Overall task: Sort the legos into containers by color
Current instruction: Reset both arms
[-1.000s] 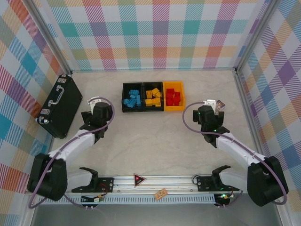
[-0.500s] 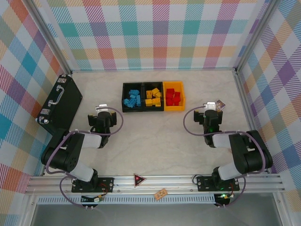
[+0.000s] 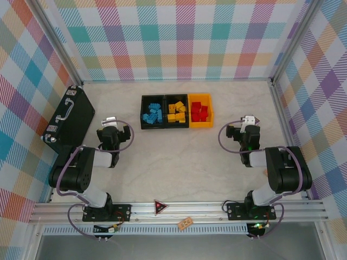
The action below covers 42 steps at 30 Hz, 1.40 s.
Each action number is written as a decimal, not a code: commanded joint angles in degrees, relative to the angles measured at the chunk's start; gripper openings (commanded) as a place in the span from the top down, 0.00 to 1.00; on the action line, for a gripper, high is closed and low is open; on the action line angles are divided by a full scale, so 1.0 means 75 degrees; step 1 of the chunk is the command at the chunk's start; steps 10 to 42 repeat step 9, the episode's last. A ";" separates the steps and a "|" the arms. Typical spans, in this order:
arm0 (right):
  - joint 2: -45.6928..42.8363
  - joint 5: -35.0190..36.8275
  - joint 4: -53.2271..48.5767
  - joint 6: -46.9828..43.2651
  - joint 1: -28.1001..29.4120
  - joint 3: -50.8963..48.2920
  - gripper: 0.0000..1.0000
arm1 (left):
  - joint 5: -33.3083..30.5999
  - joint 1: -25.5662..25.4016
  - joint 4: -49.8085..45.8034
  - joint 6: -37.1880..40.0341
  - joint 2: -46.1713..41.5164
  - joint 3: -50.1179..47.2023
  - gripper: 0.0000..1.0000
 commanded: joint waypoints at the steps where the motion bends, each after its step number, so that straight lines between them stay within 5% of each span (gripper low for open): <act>1: -0.0020 -0.0130 0.0272 0.0100 0.0046 0.0063 0.01 | 0.0118 -0.0046 0.0304 -0.0094 0.0013 -0.0074 0.01; 42: -0.0033 -0.0600 0.0074 0.0180 -0.0164 0.0158 0.01 | 0.0123 -0.0049 0.0335 -0.0081 0.0016 -0.0071 0.00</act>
